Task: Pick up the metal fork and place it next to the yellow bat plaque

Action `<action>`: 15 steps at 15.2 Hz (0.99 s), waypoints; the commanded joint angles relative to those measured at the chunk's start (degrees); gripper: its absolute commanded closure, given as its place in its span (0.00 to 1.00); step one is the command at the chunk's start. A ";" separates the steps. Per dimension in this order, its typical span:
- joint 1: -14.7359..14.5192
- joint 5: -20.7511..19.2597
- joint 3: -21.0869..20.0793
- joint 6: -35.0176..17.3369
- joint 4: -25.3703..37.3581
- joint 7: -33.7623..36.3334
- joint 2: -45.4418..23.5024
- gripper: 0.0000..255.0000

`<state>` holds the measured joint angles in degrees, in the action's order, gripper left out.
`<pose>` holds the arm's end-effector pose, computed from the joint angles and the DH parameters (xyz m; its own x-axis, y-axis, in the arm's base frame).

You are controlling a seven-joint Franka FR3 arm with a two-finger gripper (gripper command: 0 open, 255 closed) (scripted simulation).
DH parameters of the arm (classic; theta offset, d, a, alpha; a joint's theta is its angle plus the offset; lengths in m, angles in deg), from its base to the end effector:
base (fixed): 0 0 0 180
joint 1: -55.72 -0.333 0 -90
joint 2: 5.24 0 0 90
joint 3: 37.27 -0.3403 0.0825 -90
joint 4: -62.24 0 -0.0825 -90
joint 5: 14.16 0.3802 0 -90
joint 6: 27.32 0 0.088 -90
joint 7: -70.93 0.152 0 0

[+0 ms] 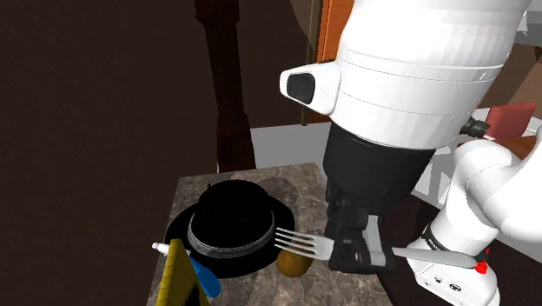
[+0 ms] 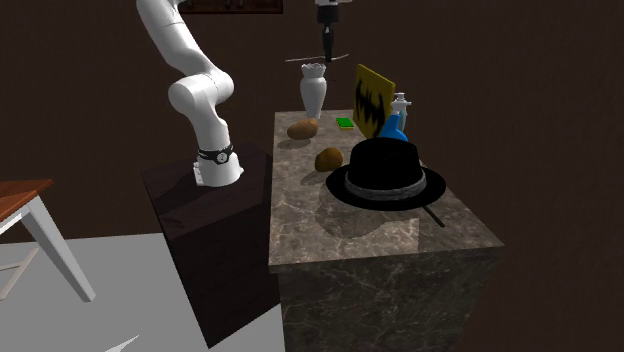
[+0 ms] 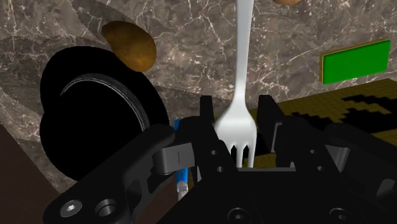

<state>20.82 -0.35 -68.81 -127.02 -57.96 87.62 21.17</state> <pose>0.1115 0.4198 0.5541 0.7033 0.7096 0.0429 0.7106 -0.7033 -0.0174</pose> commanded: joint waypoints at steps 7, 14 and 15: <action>-0.86 1.06 -2.49 -5.02 -4.52 1.93 -0.13 1.00; -1.10 1.62 -3.63 -10.44 -9.43 1.81 -0.63 1.00; -1.12 1.69 -3.82 -11.23 -10.08 1.80 -0.76 1.00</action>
<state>19.74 1.27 -72.33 -137.26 -67.30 89.34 20.61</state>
